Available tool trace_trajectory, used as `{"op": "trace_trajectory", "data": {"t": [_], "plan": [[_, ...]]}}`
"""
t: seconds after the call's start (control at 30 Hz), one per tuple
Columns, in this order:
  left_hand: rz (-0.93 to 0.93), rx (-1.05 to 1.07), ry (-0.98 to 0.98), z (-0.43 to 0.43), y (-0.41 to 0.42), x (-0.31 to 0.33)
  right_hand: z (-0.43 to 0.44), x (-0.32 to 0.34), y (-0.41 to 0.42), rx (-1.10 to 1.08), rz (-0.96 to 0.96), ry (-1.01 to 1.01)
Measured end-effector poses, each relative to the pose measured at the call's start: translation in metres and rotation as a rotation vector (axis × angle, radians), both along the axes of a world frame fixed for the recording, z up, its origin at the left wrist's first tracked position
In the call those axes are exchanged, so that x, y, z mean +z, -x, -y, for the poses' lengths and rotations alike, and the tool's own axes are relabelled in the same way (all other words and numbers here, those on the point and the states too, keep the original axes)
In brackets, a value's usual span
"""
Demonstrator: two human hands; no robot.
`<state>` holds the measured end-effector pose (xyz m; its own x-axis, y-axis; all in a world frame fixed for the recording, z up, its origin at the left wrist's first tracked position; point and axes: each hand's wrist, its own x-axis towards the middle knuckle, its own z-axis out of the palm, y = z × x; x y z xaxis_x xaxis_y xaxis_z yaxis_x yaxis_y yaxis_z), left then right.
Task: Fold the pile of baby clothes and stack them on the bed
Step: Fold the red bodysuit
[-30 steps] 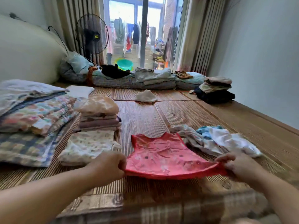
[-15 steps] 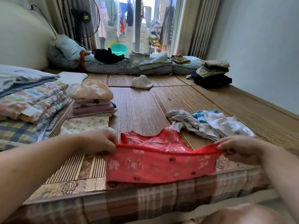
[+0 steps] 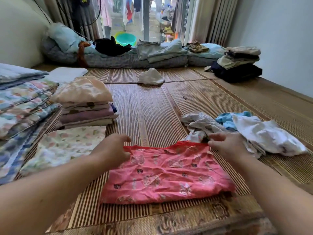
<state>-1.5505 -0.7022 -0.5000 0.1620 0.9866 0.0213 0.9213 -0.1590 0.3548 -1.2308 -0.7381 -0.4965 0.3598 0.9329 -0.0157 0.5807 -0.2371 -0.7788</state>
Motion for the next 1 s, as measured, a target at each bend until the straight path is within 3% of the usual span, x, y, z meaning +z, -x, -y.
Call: {"op": "trace_trajectory", "data": {"t": [0.1,0.17,0.23,0.33,0.43,0.53,0.63,0.73,0.87,1.0], "plan": [[0.023,-0.304,0.144,0.032,0.006,-0.005,0.032,0.002,0.008,0.379,0.175,0.178],[-0.123,-0.517,0.29,0.045,0.016,-0.012,0.047,-0.001,0.009,0.577,0.293,0.367],[-0.269,-0.647,0.302,0.056,0.025,-0.019,0.057,-0.009,0.007,0.709,0.456,0.441],[-0.324,-0.601,0.197,0.063,0.033,-0.031,0.069,-0.025,-0.002,0.716,0.592,0.332],[-0.365,-0.567,0.12,0.069,0.034,-0.037,0.08,-0.042,-0.015,0.58,0.693,0.176],[-0.243,-0.445,0.123,0.074,0.032,-0.028,0.088,-0.041,-0.013,0.358,0.493,0.034],[0.248,-0.195,0.363,0.064,0.035,-0.002,0.083,-0.013,-0.008,0.175,0.036,-0.038],[0.551,-0.007,0.451,0.058,0.034,0.037,0.074,0.029,-0.002,0.107,-0.441,-0.041],[0.914,0.203,0.765,0.06,0.013,0.081,0.066,0.071,0.019,-0.026,-0.626,-0.012],[0.999,0.179,0.854,0.08,-0.023,0.106,0.075,0.091,0.054,0.089,-0.639,-0.017]]}}
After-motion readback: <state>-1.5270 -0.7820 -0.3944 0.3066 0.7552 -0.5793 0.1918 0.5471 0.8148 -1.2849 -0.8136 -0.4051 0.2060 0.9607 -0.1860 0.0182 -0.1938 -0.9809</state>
